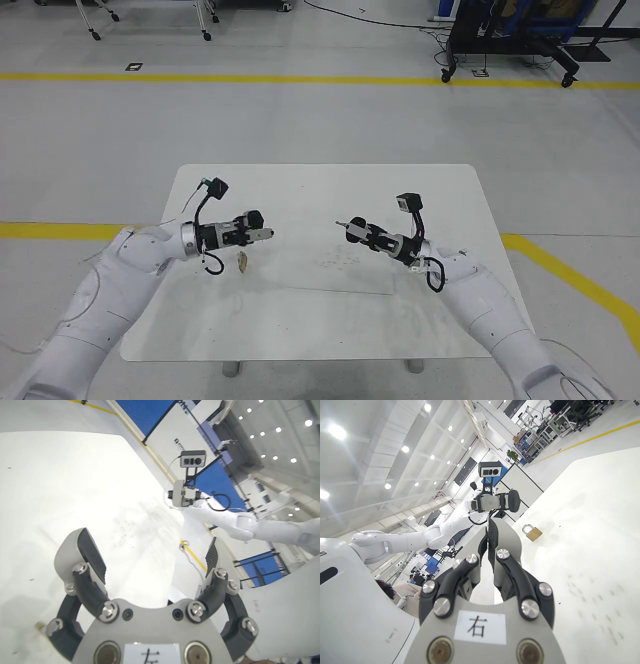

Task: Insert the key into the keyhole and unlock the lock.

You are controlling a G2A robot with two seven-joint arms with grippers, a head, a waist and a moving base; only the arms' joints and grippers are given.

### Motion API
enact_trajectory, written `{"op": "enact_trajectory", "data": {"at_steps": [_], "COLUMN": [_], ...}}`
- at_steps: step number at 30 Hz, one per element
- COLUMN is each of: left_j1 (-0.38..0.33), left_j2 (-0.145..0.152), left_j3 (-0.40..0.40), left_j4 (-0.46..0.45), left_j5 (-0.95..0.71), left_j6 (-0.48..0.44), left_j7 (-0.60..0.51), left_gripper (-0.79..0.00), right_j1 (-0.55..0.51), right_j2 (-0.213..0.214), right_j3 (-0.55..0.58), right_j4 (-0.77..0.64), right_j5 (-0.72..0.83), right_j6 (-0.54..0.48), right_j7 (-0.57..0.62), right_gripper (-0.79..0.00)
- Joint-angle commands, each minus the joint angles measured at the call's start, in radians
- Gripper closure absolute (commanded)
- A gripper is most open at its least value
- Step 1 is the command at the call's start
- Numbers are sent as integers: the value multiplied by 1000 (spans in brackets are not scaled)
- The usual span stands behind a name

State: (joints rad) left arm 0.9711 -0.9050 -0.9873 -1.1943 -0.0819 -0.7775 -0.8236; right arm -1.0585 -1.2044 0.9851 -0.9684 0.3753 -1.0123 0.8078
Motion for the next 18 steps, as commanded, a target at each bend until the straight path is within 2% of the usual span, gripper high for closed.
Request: {"op": "enact_trajectory", "data": {"at_steps": [1,6,8,10,14,18], "left_j1": [82,335,413,459,456,422], "left_j2": [34,96,108,111,102,89], "left_j3": [-93,-292,-331,-324,-265,-219], "left_j4": [-80,-339,-423,-492,-533,-524], "left_j5": [192,476,576,670,782,794], "left_j6": [46,214,310,408,550,582], "left_j7": [66,151,132,95,38,33], "left_gripper": [-785,-785,-785,-785,-785,-785], "right_j1": [0,0,0,0,0,0], "right_j2": [0,0,0,0,0,0], "right_j3": [0,0,0,0,0,0], "right_j4": [0,0,0,0,0,0], "right_j5": [0,0,0,0,0,0], "right_j6": [0,0,0,0,0,0], "right_j7": [0,0,0,0,0,0], "right_gripper": [0,0,0,0,0,0]}}
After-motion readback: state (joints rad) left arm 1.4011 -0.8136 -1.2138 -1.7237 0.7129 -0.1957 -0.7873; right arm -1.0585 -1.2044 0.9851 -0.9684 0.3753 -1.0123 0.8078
